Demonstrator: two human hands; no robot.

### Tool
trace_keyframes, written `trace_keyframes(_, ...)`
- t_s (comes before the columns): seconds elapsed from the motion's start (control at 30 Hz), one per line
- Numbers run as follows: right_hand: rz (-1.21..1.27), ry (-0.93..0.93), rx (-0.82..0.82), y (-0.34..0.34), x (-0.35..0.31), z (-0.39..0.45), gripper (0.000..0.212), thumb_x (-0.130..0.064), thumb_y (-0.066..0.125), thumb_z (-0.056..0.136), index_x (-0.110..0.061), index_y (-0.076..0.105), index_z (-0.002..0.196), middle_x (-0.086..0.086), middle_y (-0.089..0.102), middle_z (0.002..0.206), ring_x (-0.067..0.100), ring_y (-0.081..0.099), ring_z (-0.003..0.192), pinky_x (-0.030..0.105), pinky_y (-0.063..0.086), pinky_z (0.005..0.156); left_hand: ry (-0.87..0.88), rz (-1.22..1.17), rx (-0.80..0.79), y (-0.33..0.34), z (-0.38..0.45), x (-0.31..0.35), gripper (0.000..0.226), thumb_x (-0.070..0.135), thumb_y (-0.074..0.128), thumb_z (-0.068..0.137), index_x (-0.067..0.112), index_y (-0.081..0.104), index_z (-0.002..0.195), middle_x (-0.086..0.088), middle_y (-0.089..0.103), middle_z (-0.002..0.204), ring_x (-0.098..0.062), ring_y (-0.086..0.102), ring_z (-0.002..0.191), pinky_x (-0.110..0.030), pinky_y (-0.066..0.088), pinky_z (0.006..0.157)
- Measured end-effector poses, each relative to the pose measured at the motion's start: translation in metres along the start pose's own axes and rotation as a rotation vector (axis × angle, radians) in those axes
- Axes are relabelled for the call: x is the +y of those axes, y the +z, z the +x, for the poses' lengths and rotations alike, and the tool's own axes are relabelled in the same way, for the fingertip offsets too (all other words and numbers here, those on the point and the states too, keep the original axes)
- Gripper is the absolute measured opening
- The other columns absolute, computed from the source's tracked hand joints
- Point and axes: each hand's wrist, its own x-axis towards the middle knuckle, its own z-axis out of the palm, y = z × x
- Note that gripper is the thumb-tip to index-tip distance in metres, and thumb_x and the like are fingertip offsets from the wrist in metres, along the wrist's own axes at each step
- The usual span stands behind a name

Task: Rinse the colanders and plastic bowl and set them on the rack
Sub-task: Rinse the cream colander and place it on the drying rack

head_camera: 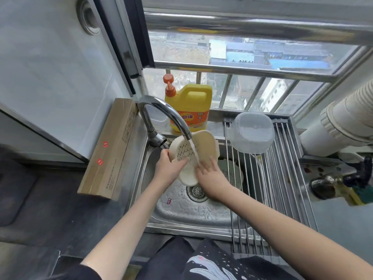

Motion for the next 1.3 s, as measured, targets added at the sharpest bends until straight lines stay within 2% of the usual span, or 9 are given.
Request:
trace_keyframes(0.33, 0.271, -0.146, 0.031, -0.011, -0.003, -0.008, 0.066, -0.014, 0.048, 0.088, -0.011, 0.025, 0.15, 0.01, 0.031, 0.154, 0.022, 0.021, 0.145, 0.043, 0.001, 0.119, 0.033, -0.168, -0.037, 0.013, 0.0, 0.0, 0.048, 0.027, 0.077, 0.075, 0.021, 0.043, 0.109, -0.002, 0.064, 0.105, -0.018, 0.062, 0.096, -0.037, 0.051, 0.088)
trace_keyframes(0.47, 0.219, 0.149, 0.109, -0.012, 0.016, -0.008, 0.065, -0.02, 0.046, 0.09, -0.014, 0.023, 0.15, 0.005, 0.026, 0.157, 0.019, 0.008, 0.148, 0.061, -0.003, 0.115, 0.016, -0.23, -0.067, 0.01, 0.002, 0.0, 0.052, 0.024, 0.077, 0.076, 0.019, 0.041, 0.113, -0.005, 0.061, 0.112, -0.019, 0.06, 0.103, -0.04, 0.05, 0.092)
trace_keyframes(0.6, 0.25, -0.092, 0.112, -0.014, 0.006, -0.015, 0.059, -0.019, 0.045, 0.087, -0.019, 0.036, 0.145, -0.002, 0.04, 0.15, 0.017, 0.023, 0.145, 0.067, -0.02, 0.105, -0.012, -0.28, -0.07, 0.013, 0.004, -0.003, 0.046, 0.019, 0.075, 0.079, 0.018, 0.042, 0.111, -0.006, 0.062, 0.11, -0.02, 0.062, 0.1, -0.037, 0.053, 0.085)
trace_keyframes(0.73, 0.223, 0.215, 0.171, -0.019, 0.02, -0.019, 0.054, -0.016, 0.044, 0.089, -0.019, 0.037, 0.143, 0.0, 0.037, 0.152, 0.018, 0.013, 0.148, 0.07, -0.028, 0.094, -0.12, -0.39, -0.131, 0.019, 0.005, 0.0, 0.043, 0.013, 0.071, 0.082, 0.02, 0.042, 0.113, -0.002, 0.062, 0.108, -0.021, 0.061, 0.101, -0.044, 0.054, 0.085)
trace_keyframes(0.8, 0.245, 0.032, 0.239, -0.015, 0.019, -0.022, 0.039, -0.015, 0.046, 0.087, -0.023, 0.057, 0.124, -0.005, 0.059, 0.131, 0.019, 0.035, 0.139, 0.065, -0.032, 0.096, -0.16, -0.434, -0.144, 0.022, 0.007, 0.001, 0.034, 0.005, 0.066, 0.084, 0.02, 0.047, 0.108, -0.009, 0.064, 0.111, -0.027, 0.062, 0.102, -0.049, 0.053, 0.088)
trace_keyframes(0.87, 0.269, -0.111, 0.36, -0.008, 0.024, -0.027, 0.031, -0.016, 0.047, 0.079, -0.024, 0.07, 0.1, -0.01, 0.072, 0.103, 0.014, 0.061, 0.113, 0.06, -0.018, 0.111, -0.255, -0.545, -0.17, 0.025, 0.01, 0.0, 0.036, -0.005, 0.056, 0.086, 0.014, 0.05, 0.116, -0.018, 0.062, 0.117, -0.032, 0.062, 0.099, -0.047, 0.055, 0.077)
trace_keyframes(0.97, 0.514, -0.027, 0.597, -0.001, 0.037, -0.032, 0.035, -0.017, 0.045, 0.072, -0.019, 0.073, 0.093, -0.003, 0.072, 0.108, 0.015, 0.063, 0.109, 0.051, 0.031, 0.112, -0.415, -0.642, -0.27, 0.023, 0.011, 0.0, 0.045, -0.013, 0.045, 0.085, 0.002, 0.045, 0.128, -0.023, 0.059, 0.117, -0.035, 0.06, 0.095, -0.043, 0.055, 0.06)
trace_keyframes(1.13, 0.962, 0.371, 0.725, -0.011, 0.048, -0.037, 0.035, -0.011, 0.045, 0.074, -0.018, 0.065, 0.102, 0.0, 0.065, 0.113, 0.016, 0.055, 0.111, 0.035, 0.043, 0.099, -0.605, -0.557, -0.467, 0.011, 0.008, -0.007, 0.038, 0.001, 0.048, 0.083, 0.004, 0.046, 0.121, -0.026, 0.062, 0.116, -0.04, 0.065, 0.097, -0.052, 0.058, 0.071)
trace_keyframes(1.3, 1.409, 0.63, 0.654, -0.012, 0.057, -0.032, 0.03, -0.024, 0.038, 0.079, -0.024, 0.066, 0.091, -0.003, 0.07, 0.089, 0.018, 0.065, 0.086, 0.043, 0.055, 0.078, -0.621, -0.422, -0.543, 0.001, 0.011, -0.012, 0.04, 0.021, 0.052, 0.085, 0.0, 0.048, 0.119, -0.024, 0.067, 0.091, -0.036, 0.07, 0.077, -0.045, 0.059, 0.065)
